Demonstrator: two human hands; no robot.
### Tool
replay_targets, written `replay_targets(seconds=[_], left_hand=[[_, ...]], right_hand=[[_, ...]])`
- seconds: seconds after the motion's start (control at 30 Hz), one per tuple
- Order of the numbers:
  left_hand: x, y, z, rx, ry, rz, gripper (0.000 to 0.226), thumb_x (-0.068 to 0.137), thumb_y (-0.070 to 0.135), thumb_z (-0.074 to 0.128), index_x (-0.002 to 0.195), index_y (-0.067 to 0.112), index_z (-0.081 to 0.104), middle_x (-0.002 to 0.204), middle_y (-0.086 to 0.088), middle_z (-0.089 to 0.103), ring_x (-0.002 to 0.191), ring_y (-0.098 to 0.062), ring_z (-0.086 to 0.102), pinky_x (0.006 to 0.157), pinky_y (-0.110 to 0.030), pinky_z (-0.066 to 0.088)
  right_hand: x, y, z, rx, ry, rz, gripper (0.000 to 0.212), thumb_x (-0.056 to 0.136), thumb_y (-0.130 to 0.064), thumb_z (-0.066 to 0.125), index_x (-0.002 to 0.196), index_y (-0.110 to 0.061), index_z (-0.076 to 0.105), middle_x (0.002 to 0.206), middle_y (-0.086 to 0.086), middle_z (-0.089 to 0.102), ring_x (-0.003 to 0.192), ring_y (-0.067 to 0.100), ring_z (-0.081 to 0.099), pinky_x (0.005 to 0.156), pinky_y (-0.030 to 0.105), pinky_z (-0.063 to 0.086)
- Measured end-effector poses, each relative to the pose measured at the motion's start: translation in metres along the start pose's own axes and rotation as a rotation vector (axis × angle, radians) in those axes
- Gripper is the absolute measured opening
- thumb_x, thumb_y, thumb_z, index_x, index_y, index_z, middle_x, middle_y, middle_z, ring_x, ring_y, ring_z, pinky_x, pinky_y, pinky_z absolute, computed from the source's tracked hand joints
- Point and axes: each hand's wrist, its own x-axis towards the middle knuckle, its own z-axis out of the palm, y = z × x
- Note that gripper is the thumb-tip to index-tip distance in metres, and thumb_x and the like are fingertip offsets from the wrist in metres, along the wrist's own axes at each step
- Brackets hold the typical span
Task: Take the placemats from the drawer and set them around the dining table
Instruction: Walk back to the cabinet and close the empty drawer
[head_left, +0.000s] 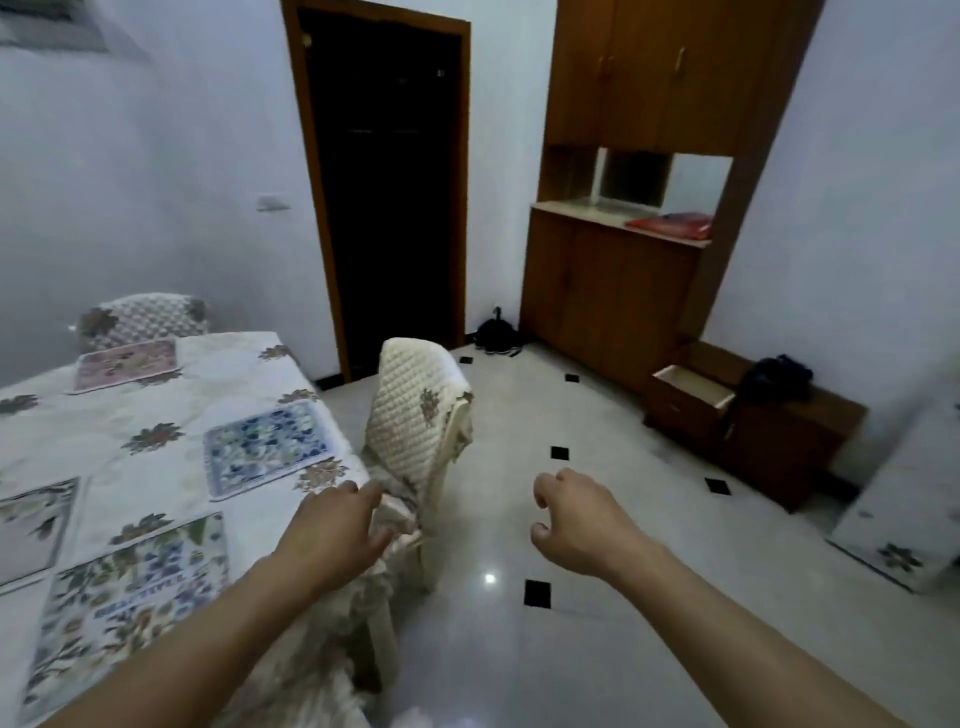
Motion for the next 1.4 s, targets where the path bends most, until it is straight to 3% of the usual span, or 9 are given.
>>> replay_targets(seconds=[0.13,0.3,0.8,1.13,1.4], left_hand=[[0.040,0.098,0.012,-0.060,-0.018,0.131,0.040,0.087,0.056,0.051,0.113,0.026,0.057,0.111,-0.002,0.067,0.097,-0.023,0.063,0.081,-0.033,0.051],[0.088,0.168,0.030,-0.015,-0.029,0.227,0.041,0.088,0.055,0.051,0.112,0.022,0.053,0.106,-0.003,0.063,0.097,-0.025,0.060,0.077,-0.034,0.045],[0.355,0.239,0.093,0.035,-0.073,0.379,0.046,0.090,0.057,0.046,0.120,0.023,0.049,0.115,-0.001,0.059,0.108,-0.024,0.056,0.090,-0.037,0.040],[0.518,0.315,0.130,0.070,-0.126,0.470,0.043,0.087,0.051,0.046,0.119,0.023,0.052,0.110,0.001,0.061,0.103,-0.023,0.057,0.088,-0.036,0.041],[0.656,0.381,0.158,0.139,-0.149,0.394,0.040,0.090,0.048,0.046,0.118,0.021,0.051,0.111,-0.002,0.061,0.103,-0.023,0.057,0.089,-0.036,0.040]], right_hand=[[-0.032,0.087,-0.024,0.011,0.015,0.170,0.027,0.083,-0.037,0.057,0.104,-0.020,0.051,0.105,0.004,0.052,0.092,0.023,0.052,0.081,0.036,0.050],[-0.031,0.157,-0.032,0.009,0.036,0.299,0.027,0.084,-0.035,0.059,0.107,-0.020,0.053,0.107,0.004,0.054,0.094,0.023,0.054,0.085,0.038,0.051],[0.126,0.322,-0.035,-0.069,-0.083,0.574,0.028,0.086,-0.034,0.056,0.108,-0.019,0.051,0.111,0.005,0.053,0.100,0.026,0.052,0.078,0.032,0.039],[0.227,0.446,-0.036,0.010,-0.026,0.639,0.027,0.085,-0.031,0.054,0.108,-0.017,0.051,0.109,0.005,0.054,0.099,0.026,0.053,0.075,0.032,0.035],[0.363,0.580,-0.033,0.026,-0.002,0.546,0.027,0.081,-0.030,0.056,0.105,-0.019,0.053,0.109,0.006,0.058,0.100,0.026,0.055,0.076,0.034,0.040]])
